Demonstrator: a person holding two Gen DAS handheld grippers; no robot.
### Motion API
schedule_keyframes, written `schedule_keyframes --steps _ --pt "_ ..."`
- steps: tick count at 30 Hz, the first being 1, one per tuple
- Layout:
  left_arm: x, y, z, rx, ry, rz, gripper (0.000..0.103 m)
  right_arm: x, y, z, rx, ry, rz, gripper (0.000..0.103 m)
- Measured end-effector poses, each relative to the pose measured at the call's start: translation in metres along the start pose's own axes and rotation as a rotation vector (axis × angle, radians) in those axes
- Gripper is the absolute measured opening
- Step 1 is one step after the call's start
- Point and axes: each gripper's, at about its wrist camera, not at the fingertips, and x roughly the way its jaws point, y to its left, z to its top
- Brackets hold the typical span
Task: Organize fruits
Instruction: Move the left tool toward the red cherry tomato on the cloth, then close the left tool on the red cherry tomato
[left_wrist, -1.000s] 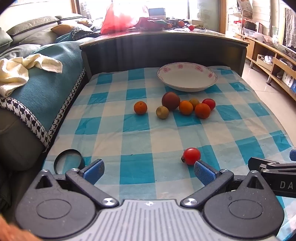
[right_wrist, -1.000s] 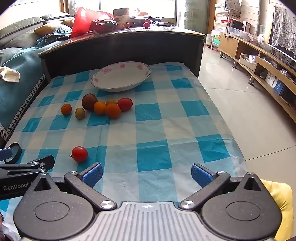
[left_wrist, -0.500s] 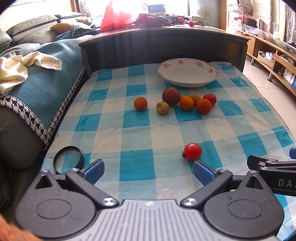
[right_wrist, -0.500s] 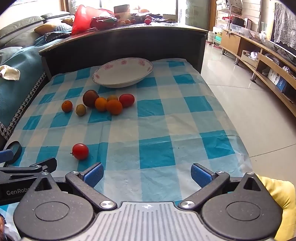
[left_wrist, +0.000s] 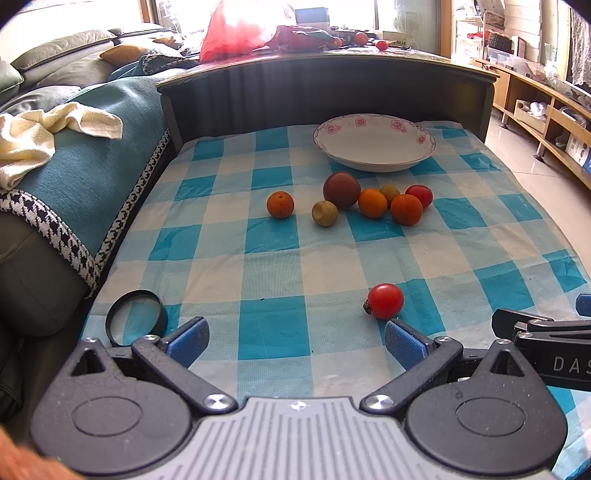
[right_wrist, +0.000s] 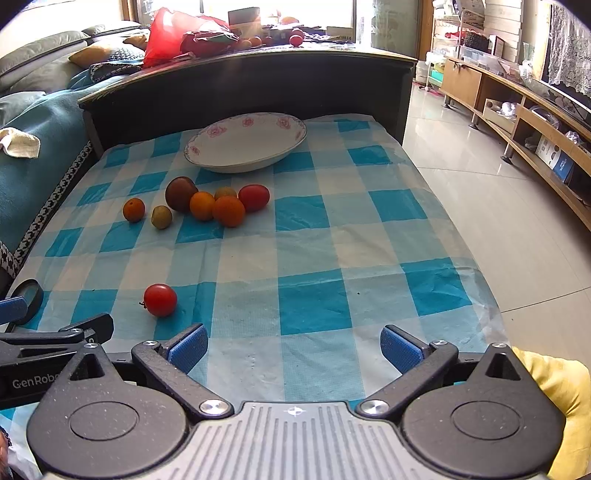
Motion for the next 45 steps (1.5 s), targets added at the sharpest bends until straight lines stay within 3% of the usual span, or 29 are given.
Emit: schedule_keyframes --steps 23,29,32,35,40,45 --pt "0.007 -0.014 0.005 0.056 -0.018 -0.031 0.103 0.007 -0.009 0.003 0.031 0.033 0.018 0.090" --pt "0.015 -0.017 0.013 0.027 0.004 -0.082 0.103 0.010 -0.016 0.010 0.044 0.043 0.020 0.090" --pt "0.024 -0.024 0.014 0.060 0.004 -0.106 0.103 0.011 -0.023 0.015 0.061 0.040 0.018 0.089" --pt "0.034 -0.032 0.014 0.088 0.025 -0.134 0.091 0.015 -0.026 0.020 0.061 0.035 0.005 0.089" --pt "0.050 -0.037 0.014 0.092 0.052 -0.158 0.061 0.023 -0.032 0.032 0.074 0.035 0.011 0.088" --pt "0.059 -0.037 0.014 0.080 0.051 -0.182 0.052 0.027 -0.032 0.042 0.070 0.029 0.042 0.086"
